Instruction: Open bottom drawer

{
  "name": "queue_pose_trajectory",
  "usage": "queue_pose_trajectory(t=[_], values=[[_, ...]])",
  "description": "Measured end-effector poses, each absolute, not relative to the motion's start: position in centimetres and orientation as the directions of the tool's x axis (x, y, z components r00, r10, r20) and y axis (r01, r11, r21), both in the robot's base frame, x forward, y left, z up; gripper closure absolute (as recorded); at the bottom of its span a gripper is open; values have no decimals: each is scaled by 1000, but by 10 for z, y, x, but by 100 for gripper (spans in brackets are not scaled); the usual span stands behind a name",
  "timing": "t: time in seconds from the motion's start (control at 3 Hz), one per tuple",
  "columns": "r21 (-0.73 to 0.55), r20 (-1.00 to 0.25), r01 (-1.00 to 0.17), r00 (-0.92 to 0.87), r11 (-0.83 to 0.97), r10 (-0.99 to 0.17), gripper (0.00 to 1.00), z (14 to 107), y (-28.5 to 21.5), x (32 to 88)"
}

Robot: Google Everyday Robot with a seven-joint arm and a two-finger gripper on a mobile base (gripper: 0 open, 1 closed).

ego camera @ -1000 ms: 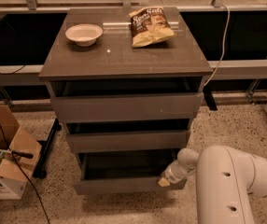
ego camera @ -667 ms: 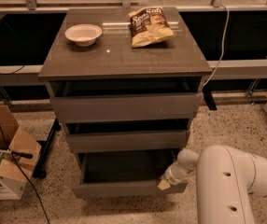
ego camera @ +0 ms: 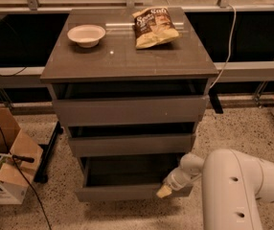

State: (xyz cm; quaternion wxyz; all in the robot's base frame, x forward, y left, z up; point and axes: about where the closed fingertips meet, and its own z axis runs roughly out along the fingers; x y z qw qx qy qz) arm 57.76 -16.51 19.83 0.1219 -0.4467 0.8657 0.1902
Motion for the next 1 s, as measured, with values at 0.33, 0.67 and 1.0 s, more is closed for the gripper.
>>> queue_pose_trajectory(t=[0.33, 0.67, 1.0], values=[[281, -368, -783, -622, 555, -691, 0, 196, -168, 547], [313, -358, -766, -642, 561, -678, 4, 193, -169, 533], [364, -340, -736, -675, 570, -655, 27, 187, -169, 510]])
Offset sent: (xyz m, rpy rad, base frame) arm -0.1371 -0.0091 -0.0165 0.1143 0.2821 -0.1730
